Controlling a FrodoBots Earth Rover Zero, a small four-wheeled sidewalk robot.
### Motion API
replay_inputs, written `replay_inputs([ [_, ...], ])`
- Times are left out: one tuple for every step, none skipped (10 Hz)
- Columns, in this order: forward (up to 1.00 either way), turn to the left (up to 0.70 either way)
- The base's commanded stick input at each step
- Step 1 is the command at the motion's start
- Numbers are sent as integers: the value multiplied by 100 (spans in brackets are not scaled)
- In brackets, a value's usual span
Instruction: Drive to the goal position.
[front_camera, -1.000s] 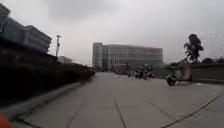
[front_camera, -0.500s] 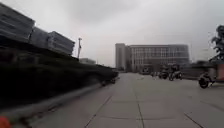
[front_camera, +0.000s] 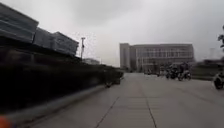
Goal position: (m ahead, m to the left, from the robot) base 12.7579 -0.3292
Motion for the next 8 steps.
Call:
replay_inputs([
  [70,-11],
  [70,-33],
  [70,-35],
  [70,-35],
  [70,-35],
  [70,-35],
  [70,-32],
  [70,-20],
])
